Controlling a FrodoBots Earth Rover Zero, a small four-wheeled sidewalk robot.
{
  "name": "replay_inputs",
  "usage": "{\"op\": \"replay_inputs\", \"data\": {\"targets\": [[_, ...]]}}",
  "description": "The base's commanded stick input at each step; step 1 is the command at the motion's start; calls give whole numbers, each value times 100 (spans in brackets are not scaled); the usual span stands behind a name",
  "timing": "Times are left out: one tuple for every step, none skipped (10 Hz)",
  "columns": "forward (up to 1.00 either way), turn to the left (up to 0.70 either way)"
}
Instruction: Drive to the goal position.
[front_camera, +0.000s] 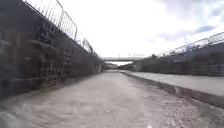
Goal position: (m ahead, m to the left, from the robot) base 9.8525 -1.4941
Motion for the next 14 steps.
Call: {"op": "replay_inputs", "data": {"targets": [[100,0],[100,0],[100,0],[100,0],[100,0],[100,0],[100,0],[100,0],[100,0],[100,0],[100,0],[100,0],[100,0],[100,0]]}}
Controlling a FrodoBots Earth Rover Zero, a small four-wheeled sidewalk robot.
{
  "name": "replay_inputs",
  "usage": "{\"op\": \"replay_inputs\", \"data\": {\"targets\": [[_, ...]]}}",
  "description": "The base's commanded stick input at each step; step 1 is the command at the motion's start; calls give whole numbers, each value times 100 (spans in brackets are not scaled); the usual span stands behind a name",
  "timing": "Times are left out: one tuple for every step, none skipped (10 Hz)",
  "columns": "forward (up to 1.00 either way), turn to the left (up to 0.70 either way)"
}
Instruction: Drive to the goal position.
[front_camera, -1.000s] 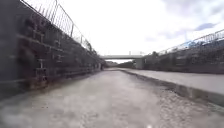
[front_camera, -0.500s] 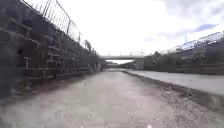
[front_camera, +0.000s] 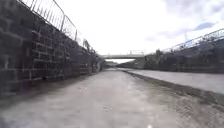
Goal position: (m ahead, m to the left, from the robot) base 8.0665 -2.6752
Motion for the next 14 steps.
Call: {"op": "replay_inputs", "data": {"targets": [[100,0],[100,0],[100,0],[100,0],[100,0],[100,0],[100,0],[100,0],[100,0],[100,0],[100,0],[100,0],[100,0],[100,0]]}}
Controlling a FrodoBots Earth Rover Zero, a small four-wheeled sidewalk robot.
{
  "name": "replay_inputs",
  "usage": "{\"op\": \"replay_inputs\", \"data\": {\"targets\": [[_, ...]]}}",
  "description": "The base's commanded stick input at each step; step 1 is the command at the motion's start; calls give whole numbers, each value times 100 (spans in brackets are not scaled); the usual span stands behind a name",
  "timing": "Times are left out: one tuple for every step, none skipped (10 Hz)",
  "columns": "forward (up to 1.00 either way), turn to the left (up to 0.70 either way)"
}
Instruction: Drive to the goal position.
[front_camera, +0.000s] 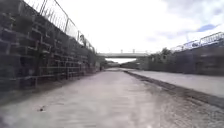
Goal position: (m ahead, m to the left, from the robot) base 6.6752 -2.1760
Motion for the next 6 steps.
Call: {"op": "replay_inputs", "data": {"targets": [[100,0],[100,0],[100,27],[100,27],[100,27],[100,0]]}}
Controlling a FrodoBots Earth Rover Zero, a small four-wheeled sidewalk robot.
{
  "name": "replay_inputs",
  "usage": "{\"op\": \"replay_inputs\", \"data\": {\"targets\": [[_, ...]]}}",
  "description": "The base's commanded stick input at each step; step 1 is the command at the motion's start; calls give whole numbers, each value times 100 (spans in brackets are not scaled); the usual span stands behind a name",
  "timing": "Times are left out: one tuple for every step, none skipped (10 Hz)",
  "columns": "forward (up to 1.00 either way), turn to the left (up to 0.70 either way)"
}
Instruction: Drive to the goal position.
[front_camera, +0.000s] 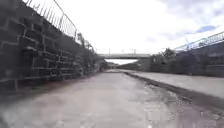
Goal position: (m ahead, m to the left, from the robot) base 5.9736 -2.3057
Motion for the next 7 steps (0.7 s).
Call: {"op": "replay_inputs", "data": {"targets": [[100,0],[100,0],[100,0],[100,0],[100,0],[100,0],[100,0]]}}
